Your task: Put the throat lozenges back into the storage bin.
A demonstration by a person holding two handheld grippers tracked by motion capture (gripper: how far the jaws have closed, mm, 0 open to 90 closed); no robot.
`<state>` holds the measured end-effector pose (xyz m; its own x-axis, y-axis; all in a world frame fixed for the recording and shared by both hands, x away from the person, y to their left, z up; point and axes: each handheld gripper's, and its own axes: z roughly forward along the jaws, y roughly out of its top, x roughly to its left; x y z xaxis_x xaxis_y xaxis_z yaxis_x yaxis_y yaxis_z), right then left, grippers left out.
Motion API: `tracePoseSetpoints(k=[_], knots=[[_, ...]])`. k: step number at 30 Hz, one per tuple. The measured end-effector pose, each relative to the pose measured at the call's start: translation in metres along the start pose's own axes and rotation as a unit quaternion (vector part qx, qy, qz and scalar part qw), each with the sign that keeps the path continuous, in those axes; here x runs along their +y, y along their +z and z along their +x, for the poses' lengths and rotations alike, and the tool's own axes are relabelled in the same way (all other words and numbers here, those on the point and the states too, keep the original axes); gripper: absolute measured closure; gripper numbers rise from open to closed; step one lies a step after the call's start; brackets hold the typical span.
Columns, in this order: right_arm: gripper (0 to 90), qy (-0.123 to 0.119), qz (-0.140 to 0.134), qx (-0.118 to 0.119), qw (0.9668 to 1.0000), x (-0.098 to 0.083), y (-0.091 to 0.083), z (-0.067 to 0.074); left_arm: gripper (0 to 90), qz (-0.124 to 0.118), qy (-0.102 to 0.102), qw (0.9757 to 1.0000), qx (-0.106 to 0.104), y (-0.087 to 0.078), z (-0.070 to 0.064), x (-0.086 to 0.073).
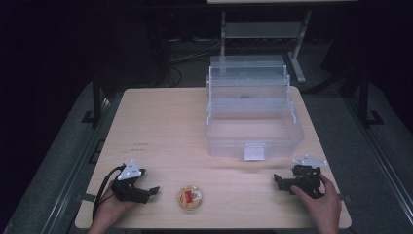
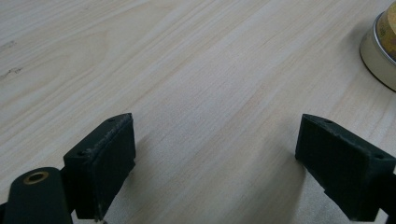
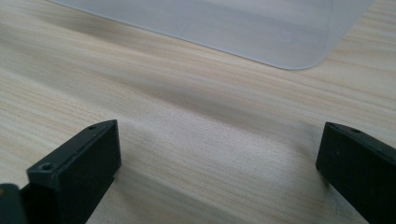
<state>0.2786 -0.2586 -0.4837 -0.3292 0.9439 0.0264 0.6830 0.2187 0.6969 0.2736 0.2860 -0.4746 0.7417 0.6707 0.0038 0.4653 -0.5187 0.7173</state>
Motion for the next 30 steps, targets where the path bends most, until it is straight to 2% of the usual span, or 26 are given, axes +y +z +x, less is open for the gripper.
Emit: tracePoseSetpoints(k=[12,24,30], knots=[[0.0,0.001,0.000,0.000,1.0000,0.0000,-0.0001,0.0001,11.6,0.000,0.001,1.0000,-0.001,-0.0004,0.0005,0.0000],[0.0,0.001,0.000,0.000,1.0000,0.0000,-0.0001,0.0001,12.8,0.028,-0.006,0.9996,-0.009,-0.0033,0.0005,0.0057],[0.0,0.001,0.000,0.000,1.0000,0.0000,-0.0001,0.0001,13.1,0.030,-0.010,0.9994,-0.009,-0.0059,0.0008,0.0074]])
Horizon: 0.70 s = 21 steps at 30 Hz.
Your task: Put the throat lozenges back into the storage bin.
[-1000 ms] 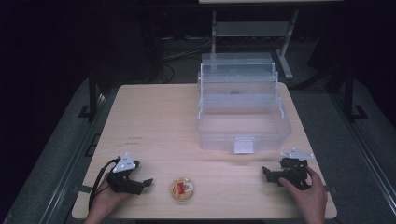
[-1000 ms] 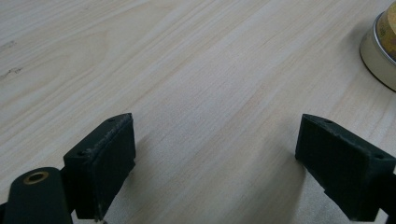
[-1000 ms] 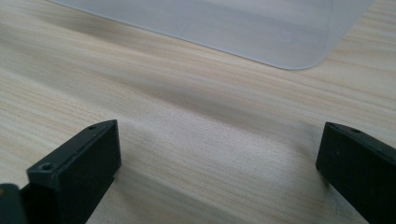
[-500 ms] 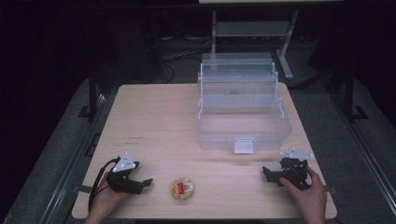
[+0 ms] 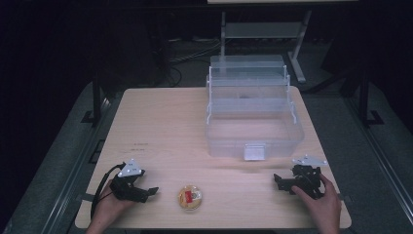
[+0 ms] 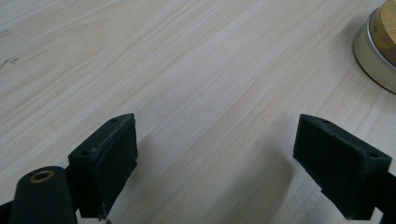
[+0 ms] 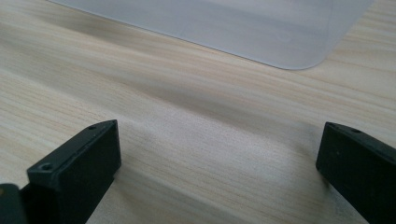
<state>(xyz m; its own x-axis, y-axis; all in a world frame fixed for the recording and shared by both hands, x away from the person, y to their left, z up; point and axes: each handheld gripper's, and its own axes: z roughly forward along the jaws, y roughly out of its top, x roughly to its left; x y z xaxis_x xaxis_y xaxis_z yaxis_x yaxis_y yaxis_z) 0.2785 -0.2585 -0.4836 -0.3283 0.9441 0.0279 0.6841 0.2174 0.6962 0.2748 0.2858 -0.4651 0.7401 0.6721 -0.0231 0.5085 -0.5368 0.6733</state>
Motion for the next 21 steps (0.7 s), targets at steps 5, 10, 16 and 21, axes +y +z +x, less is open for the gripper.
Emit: tracePoseSetpoints(k=[5,10,16,21], knots=[[0.0,0.000,0.000,0.000,1.0000,0.0000,0.0000,0.0000,13.3,-0.001,-0.001,1.0000,0.001,-0.0035,-0.0004,0.0019],[0.0,0.000,0.000,0.000,1.0000,0.0000,0.0000,0.0000,13.3,0.004,-0.005,1.0000,-0.001,-0.0050,-0.0001,0.0031],[0.0,0.000,0.000,0.000,1.0000,0.0000,0.0000,0.0000,13.4,0.007,0.001,1.0000,-0.001,-0.0089,-0.0017,0.0056],[0.0,0.000,0.000,0.000,1.0000,0.0000,0.0000,0.0000,13.4,0.012,0.005,0.9999,-0.006,-0.0095,-0.0045,0.0076]])
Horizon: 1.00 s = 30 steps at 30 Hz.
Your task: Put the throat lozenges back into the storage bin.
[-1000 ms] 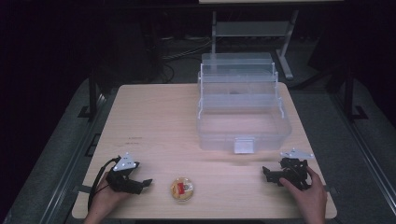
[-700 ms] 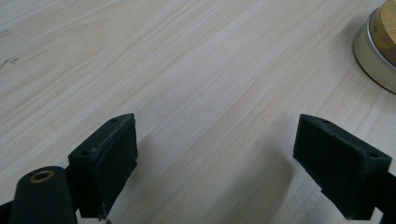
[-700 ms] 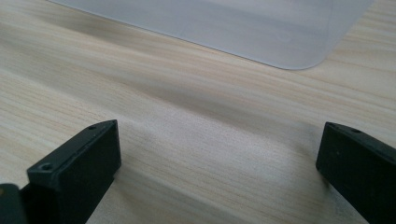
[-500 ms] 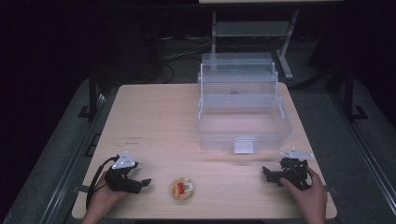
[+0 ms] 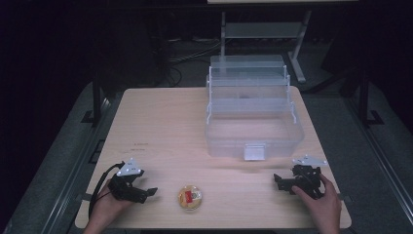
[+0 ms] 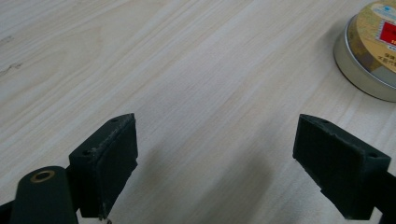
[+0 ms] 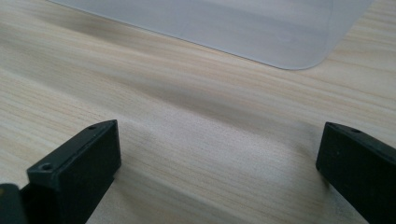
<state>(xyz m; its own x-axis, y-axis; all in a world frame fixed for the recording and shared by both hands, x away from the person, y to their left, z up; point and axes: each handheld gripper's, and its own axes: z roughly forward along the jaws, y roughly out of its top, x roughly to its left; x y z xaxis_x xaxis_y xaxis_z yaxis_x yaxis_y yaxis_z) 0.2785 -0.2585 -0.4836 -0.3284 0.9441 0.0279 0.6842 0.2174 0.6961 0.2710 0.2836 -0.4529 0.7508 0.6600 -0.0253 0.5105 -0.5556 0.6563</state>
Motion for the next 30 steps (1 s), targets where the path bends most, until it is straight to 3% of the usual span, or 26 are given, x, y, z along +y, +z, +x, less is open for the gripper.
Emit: tracePoseSetpoints(k=[30], knots=[[0.0,0.000,0.000,0.000,1.0000,0.000,0.000,0.000,13.7,0.004,0.023,0.9992,-0.033,-0.002,-0.022,0.017]])
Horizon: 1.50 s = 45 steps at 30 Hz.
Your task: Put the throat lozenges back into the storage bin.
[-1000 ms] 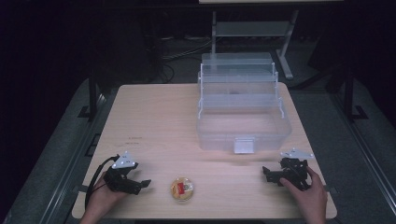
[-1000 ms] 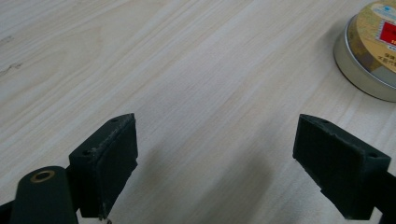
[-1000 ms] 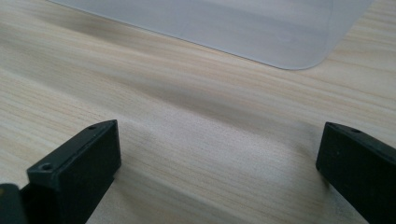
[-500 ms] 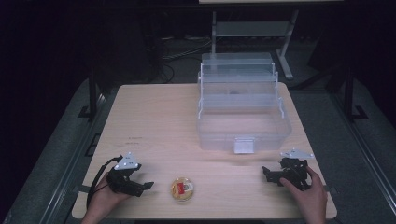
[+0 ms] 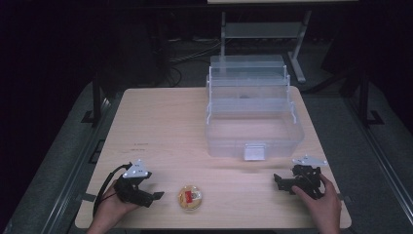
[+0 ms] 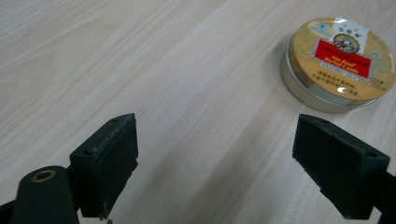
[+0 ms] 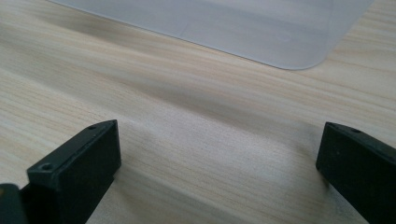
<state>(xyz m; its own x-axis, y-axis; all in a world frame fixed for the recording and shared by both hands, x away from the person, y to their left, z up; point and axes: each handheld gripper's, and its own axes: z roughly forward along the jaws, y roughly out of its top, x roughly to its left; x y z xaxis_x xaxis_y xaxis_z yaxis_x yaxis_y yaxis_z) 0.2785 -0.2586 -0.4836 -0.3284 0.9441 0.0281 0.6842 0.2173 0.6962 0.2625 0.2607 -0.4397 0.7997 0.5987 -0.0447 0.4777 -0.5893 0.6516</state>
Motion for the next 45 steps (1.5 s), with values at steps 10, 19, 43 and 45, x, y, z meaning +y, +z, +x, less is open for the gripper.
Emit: tracePoseSetpoints(k=[10,19,43,45], knots=[[0.0,0.000,0.000,0.000,1.0000,0.000,0.000,0.000,13.7,0.002,0.009,0.9999,-0.011,0.003,-0.008,0.006],[0.0,0.000,0.000,0.000,1.0000,0.000,0.000,0.000,13.7,0.000,0.014,0.9995,-0.029,0.006,-0.015,0.014],[0.0,0.000,0.000,0.000,1.0000,0.000,0.000,0.000,13.7,-0.002,0.034,0.9981,-0.050,0.014,-0.029,0.037],[0.0,0.000,0.000,0.000,1.0000,0.000,0.000,0.000,13.7,-0.002,0.035,0.9980,-0.052,0.015,-0.031,0.039]])
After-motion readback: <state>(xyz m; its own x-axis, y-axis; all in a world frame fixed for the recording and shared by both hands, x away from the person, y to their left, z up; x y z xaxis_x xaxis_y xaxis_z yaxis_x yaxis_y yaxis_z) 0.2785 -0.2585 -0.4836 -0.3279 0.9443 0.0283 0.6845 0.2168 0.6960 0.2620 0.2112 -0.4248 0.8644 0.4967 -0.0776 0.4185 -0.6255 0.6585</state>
